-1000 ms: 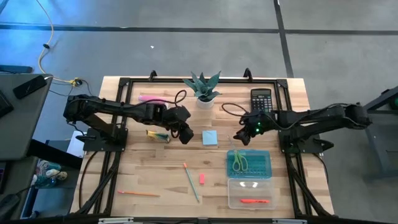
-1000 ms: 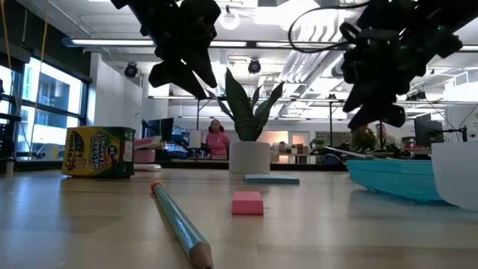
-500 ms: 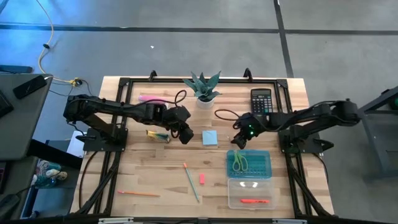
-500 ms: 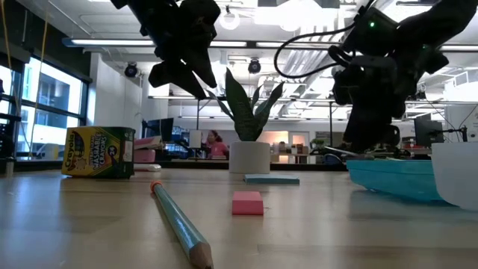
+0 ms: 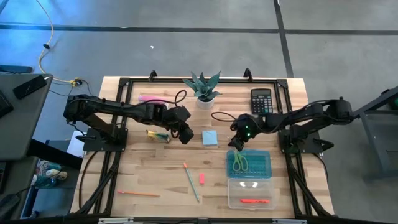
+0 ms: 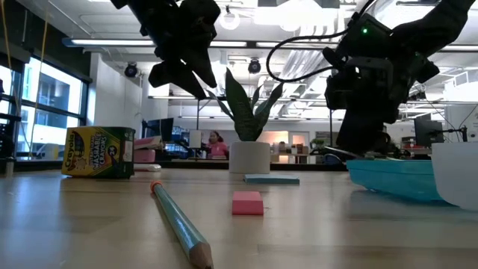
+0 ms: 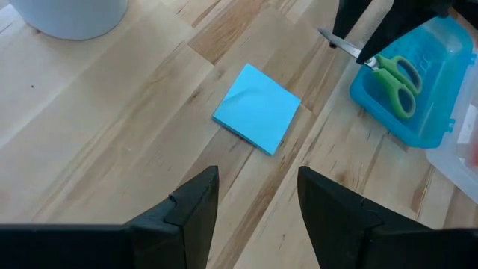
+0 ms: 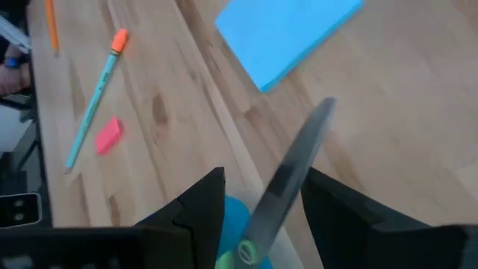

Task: Pack school essentials
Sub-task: Put the green scissors into the blue supply box

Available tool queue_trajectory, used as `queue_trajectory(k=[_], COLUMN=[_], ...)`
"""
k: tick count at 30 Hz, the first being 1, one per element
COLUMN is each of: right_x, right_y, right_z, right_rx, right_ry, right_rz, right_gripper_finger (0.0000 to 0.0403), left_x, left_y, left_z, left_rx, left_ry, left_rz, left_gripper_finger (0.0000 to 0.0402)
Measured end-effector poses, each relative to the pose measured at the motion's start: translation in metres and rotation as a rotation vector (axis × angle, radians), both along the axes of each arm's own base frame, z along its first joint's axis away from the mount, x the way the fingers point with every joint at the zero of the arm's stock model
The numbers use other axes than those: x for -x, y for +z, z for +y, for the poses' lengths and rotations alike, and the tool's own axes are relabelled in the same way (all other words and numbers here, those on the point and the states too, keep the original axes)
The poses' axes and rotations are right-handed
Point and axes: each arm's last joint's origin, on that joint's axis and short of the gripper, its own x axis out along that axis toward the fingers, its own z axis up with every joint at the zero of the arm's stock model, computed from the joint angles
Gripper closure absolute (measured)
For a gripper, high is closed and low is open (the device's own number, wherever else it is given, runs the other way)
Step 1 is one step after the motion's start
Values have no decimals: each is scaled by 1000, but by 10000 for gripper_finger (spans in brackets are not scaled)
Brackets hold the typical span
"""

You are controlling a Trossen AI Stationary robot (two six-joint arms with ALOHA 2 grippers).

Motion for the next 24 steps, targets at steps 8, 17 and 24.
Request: queue_trajectory(k=[8, 17, 24], right_x=[0, 0, 0], right_y=[-2, -2, -2], right_z=[0, 1, 2], right_rx=[-12, -22, -51], right_ry=[14, 23, 42], right_rz=[9, 8, 7], right_gripper_finger=[301, 378, 399], left_x=[0, 0, 0], left_y=[0, 0, 0], left_z=[0, 0, 0], left_rx=[0, 0, -5], left_ry=[0, 0, -6], left_rz=[0, 0, 1], left_gripper_finger=[229, 229, 229])
